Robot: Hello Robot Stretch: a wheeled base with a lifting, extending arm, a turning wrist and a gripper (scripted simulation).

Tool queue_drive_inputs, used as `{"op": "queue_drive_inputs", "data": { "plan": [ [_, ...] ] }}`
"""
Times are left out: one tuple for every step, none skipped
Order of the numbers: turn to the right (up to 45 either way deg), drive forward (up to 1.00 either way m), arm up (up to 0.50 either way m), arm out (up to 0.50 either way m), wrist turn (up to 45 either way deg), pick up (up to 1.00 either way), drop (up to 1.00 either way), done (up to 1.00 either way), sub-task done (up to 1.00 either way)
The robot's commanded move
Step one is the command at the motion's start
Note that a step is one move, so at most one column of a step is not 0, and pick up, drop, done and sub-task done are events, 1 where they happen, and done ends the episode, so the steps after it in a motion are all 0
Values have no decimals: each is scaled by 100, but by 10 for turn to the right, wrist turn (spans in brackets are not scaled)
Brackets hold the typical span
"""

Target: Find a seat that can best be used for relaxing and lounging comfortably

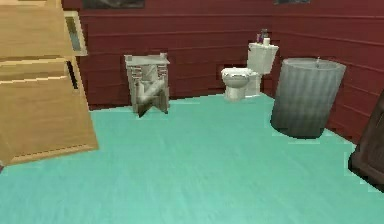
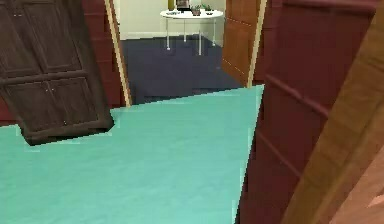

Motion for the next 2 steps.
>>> {"op": "queue_drive_inputs", "data": {
  "plan": [
    [-300,0,0,0,0,0,0,0,0],
    [0,100,0,0,0,0,0,0,0]
  ]
}}
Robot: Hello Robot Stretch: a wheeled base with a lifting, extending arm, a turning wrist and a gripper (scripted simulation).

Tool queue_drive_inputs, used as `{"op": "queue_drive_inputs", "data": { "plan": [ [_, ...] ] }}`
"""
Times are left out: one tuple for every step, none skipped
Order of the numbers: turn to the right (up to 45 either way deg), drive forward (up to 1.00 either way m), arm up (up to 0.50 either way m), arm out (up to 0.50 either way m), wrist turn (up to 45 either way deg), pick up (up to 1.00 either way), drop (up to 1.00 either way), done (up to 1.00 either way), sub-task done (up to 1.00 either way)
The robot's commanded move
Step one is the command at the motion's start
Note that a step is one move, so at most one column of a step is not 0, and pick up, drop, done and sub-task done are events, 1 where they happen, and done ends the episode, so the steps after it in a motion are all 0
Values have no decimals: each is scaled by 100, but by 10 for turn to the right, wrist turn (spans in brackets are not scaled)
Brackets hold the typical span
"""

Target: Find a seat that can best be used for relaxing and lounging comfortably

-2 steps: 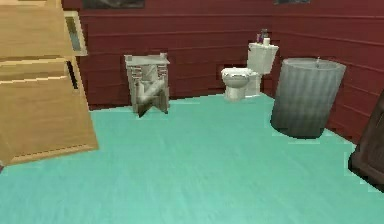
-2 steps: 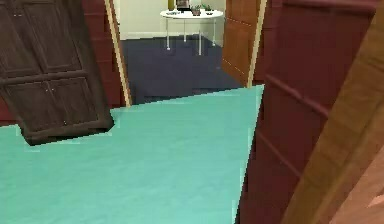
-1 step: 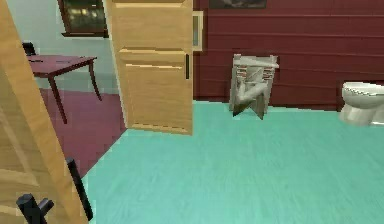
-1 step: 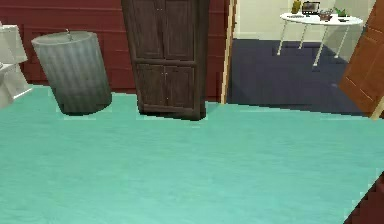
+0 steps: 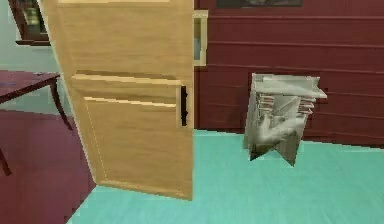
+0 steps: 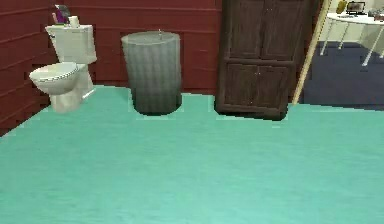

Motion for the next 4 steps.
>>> {"op": "queue_drive_inputs", "data": {
  "plan": [
    [-450,0,0,0,0,0,0,0,0],
    [-240,0,0,0,0,0,0,0,0],
    [0,100,0,0,0,0,0,0,0],
    [-30,0,0,0,0,0,0,0,0]
  ]
}}
